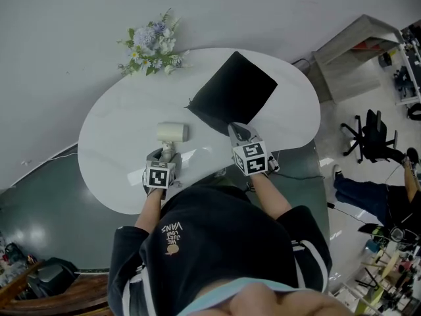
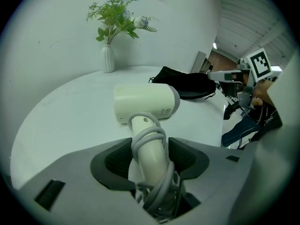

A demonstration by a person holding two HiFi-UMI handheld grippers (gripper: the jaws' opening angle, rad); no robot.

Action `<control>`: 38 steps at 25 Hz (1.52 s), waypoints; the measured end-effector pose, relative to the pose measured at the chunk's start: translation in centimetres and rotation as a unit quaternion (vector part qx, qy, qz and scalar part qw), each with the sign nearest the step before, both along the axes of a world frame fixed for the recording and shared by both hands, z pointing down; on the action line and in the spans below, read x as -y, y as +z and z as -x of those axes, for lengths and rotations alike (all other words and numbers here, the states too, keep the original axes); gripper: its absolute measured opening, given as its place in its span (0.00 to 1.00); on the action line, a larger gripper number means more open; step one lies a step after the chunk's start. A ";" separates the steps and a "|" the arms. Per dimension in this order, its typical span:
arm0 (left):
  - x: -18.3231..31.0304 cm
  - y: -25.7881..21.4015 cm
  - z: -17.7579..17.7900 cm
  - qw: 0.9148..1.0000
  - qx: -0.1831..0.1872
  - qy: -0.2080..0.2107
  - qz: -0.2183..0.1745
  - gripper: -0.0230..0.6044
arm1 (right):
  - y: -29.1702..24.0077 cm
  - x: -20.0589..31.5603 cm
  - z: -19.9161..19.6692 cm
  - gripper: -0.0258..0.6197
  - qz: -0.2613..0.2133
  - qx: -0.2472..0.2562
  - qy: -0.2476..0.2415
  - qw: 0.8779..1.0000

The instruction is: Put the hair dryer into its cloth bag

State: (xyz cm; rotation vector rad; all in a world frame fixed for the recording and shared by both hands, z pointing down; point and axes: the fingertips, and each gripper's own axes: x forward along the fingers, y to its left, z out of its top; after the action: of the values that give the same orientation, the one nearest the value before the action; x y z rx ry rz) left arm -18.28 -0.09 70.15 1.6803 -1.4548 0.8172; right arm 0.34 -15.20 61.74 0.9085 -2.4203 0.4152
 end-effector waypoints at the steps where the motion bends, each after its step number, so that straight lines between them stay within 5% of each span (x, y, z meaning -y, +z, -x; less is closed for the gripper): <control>1: 0.0 0.0 -0.1 1.000 -0.003 0.001 0.001 0.45 | 0.0 0.0 0.0 0.12 0.000 0.000 0.000 1.000; 14: 1.0 -1.5 -3.0 0.997 -0.016 0.079 0.006 0.42 | -1.1 -0.5 -0.3 0.12 -0.004 0.015 0.003 1.000; 23: 2.9 -2.6 -8.3 0.991 -0.079 0.109 -0.007 0.42 | -1.1 -1.3 -0.3 0.12 -0.003 0.026 0.005 1.000; 38: 4.8 -2.4 -12.6 0.983 -0.114 0.146 0.006 0.42 | -1.9 -3.7 0.0 0.12 -0.028 0.014 -0.029 0.999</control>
State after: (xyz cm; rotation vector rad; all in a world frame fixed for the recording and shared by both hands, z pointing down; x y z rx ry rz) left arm -5.63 -4.91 67.76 1.9371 -1.0613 0.7558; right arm 0.33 -11.47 59.85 0.8583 -2.4892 0.3420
